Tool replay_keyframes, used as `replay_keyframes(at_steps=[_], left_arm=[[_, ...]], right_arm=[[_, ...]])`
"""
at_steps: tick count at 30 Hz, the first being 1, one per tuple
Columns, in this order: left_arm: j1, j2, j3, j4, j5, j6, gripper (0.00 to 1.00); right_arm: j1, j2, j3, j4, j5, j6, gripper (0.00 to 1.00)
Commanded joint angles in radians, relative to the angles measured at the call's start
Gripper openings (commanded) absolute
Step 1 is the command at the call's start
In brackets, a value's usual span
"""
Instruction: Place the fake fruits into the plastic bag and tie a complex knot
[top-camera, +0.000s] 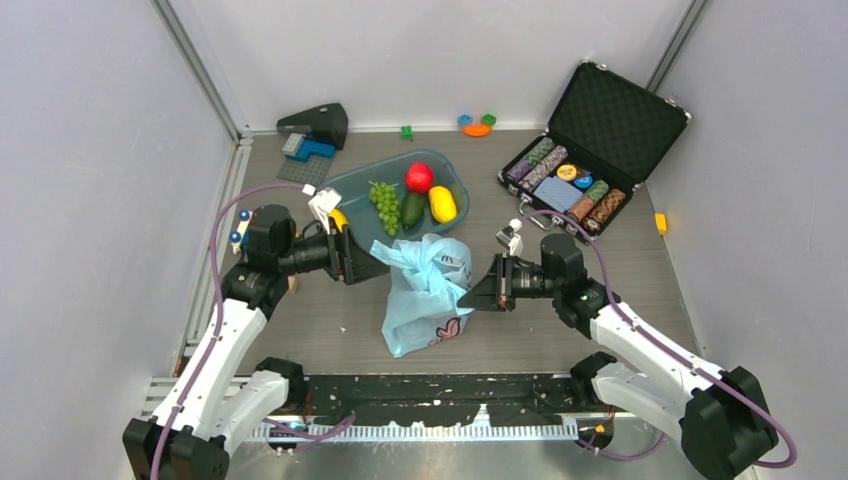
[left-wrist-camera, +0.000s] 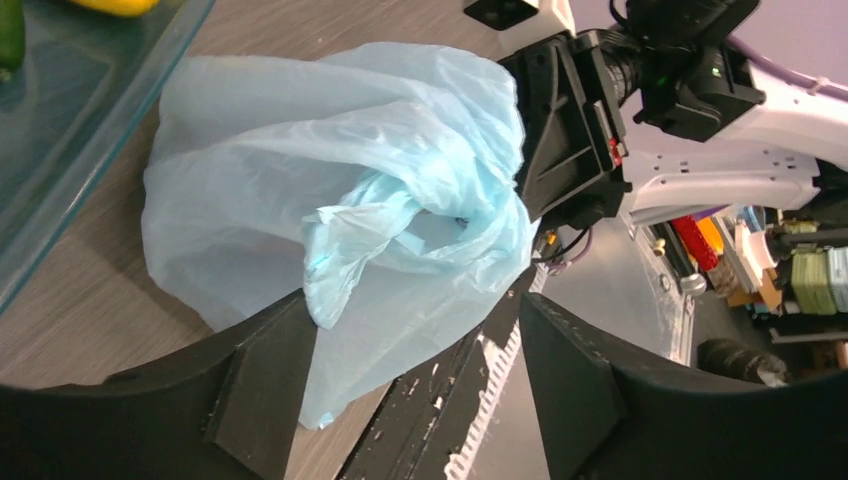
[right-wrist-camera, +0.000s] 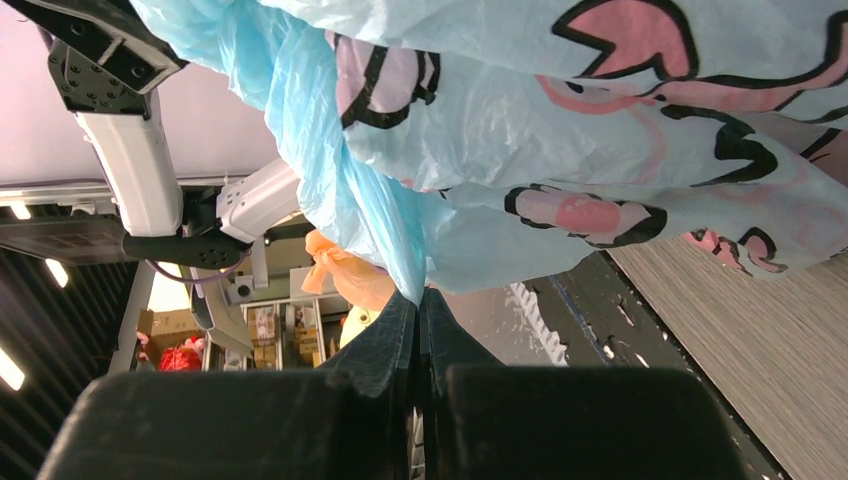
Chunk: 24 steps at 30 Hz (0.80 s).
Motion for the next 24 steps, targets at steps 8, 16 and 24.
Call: replay_keyframes(at_steps=[8,16,24], left_arm=[[0.065,0.166,0.122,-0.046,0.092,0.142,0.85],[0.066,0.234,0.113,0.055,0.160,0.112,0.87],[0.066,0.344,0.111,0.112,0.175,0.081,0.87]], right_arm=[[-0.002,-0.024,0.061,0.059,-0.040,-0.019,0.05],[-0.001,-0.026,0.058,0.087,-0.051,-0.011,0.05],[-0.001,-0.014,0.055,0.137,-0.072,0.003,0.05]])
